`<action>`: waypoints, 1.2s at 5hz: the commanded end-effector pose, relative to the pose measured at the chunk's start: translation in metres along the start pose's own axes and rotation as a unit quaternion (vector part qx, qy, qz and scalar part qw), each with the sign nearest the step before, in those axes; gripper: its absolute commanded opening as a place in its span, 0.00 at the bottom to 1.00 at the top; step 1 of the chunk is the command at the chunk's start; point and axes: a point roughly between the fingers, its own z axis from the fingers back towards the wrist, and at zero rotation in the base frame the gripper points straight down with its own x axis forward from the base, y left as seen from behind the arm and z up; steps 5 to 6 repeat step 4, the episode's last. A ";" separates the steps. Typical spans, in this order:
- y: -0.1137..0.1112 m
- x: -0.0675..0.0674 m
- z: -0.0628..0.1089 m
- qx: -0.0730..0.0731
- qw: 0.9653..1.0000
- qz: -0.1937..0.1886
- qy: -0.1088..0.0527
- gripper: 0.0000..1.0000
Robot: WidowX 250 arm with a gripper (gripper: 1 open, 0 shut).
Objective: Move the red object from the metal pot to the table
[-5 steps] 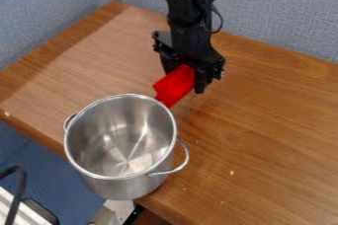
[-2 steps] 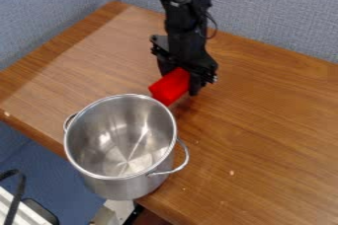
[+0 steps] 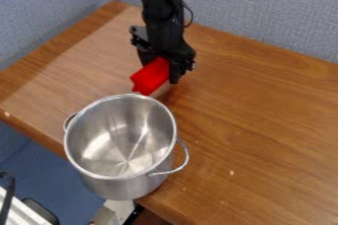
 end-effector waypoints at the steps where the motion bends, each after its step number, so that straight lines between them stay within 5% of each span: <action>1: 0.004 0.011 0.012 0.001 1.000 0.003 -0.022 0.00; 4: -0.015 0.009 0.017 -0.019 1.000 -0.019 -0.013 0.00; 6: -0.015 0.009 0.017 -0.019 1.000 -0.019 -0.013 0.00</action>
